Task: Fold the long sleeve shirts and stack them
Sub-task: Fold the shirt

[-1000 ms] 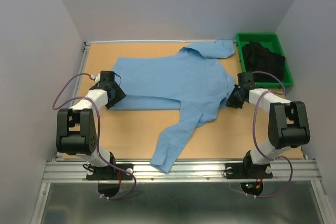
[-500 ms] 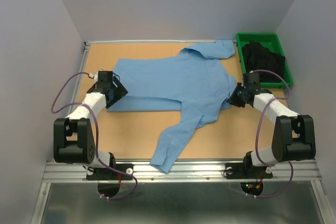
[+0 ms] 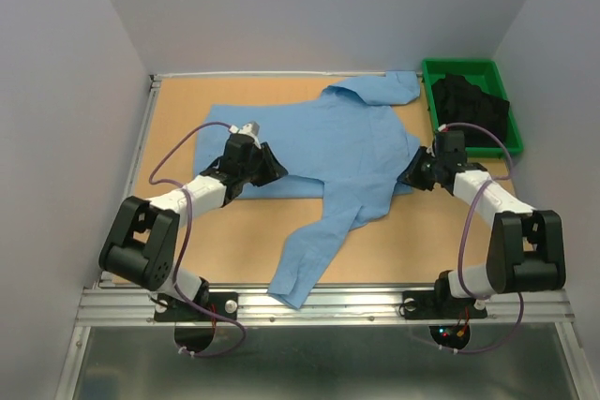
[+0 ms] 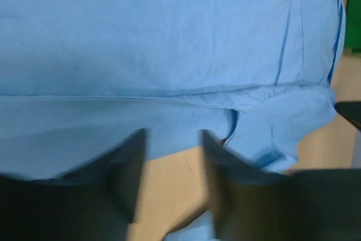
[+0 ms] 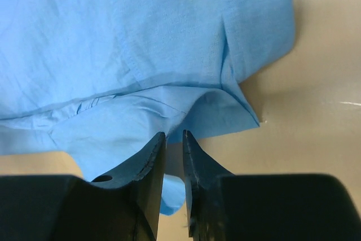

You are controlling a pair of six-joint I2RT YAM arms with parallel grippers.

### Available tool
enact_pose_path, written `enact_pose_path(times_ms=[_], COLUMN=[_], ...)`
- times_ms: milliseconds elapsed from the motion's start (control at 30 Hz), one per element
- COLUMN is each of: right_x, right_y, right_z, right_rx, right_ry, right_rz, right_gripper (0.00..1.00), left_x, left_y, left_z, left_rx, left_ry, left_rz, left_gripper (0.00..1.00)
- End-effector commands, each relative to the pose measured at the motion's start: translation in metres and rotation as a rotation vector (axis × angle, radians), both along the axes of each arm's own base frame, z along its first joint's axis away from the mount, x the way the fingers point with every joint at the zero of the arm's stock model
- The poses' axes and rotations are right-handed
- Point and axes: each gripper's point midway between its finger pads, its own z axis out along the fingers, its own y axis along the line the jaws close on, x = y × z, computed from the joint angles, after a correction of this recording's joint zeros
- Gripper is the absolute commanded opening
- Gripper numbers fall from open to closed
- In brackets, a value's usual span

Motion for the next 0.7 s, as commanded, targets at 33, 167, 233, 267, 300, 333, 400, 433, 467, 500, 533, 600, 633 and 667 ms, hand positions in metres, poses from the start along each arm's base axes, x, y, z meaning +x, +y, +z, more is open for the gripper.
enact_pose_path(times_ms=[33, 167, 233, 267, 300, 333, 400, 433, 467, 500, 533, 600, 633, 667], right_x=[-0.001, -0.006, -0.006, -0.007, -0.009, -0.009, -0.012, -0.012, -0.013, -0.013, -0.014, -0.014, -0.015, -0.015], right_y=[0.011, 0.012, 0.012, 0.011, 0.012, 0.012, 0.011, 0.011, 0.011, 0.01, 0.01, 0.008, 0.008, 0.008], right_z=[-0.012, -0.024, -0.028, -0.03, -0.033, -0.035, -0.04, -0.042, -0.043, -0.045, -0.046, -0.05, -0.051, -0.053], right_rx=[0.067, 0.068, 0.069, 0.068, 0.068, 0.067, 0.064, 0.063, 0.065, 0.063, 0.064, 0.054, 0.053, 0.05], right_ry=[-0.025, -0.001, 0.007, 0.012, 0.019, 0.023, 0.036, 0.04, 0.044, 0.047, 0.05, 0.058, 0.063, 0.069], right_rz=[0.049, 0.048, 0.051, 0.05, 0.051, 0.052, 0.05, 0.049, 0.046, 0.045, 0.043, 0.036, 0.034, 0.03], right_gripper=[0.25, 0.24, 0.24, 0.24, 0.24, 0.24, 0.24, 0.24, 0.24, 0.24, 0.24, 0.24, 0.24, 0.24], left_x=[-0.007, -0.015, -0.019, -0.022, -0.024, -0.025, -0.03, -0.032, -0.033, -0.034, -0.035, -0.037, -0.037, -0.038], left_y=[-0.053, -0.063, -0.066, -0.071, -0.072, -0.074, -0.079, -0.078, -0.078, -0.077, -0.077, -0.075, -0.074, -0.074], left_z=[0.008, -0.006, -0.003, 0.002, 0.004, 0.008, 0.001, -0.005, -0.009, -0.019, -0.024, -0.036, -0.04, -0.044], left_rx=[-0.165, -0.179, -0.192, -0.201, -0.204, -0.196, -0.194, -0.191, -0.188, -0.181, -0.178, -0.168, -0.162, -0.162], left_ry=[-0.031, 0.003, -0.01, -0.034, -0.042, -0.078, -0.064, -0.046, -0.036, -0.012, -0.001, 0.03, 0.04, 0.054], left_rz=[-0.18, -0.228, -0.25, -0.266, -0.271, -0.3, -0.329, -0.329, -0.33, -0.327, -0.325, -0.317, -0.308, -0.299], left_gripper=[0.31, 0.23, 0.22, 0.22, 0.22, 0.22, 0.22, 0.22, 0.21, 0.21, 0.21, 0.21, 0.21, 0.2])
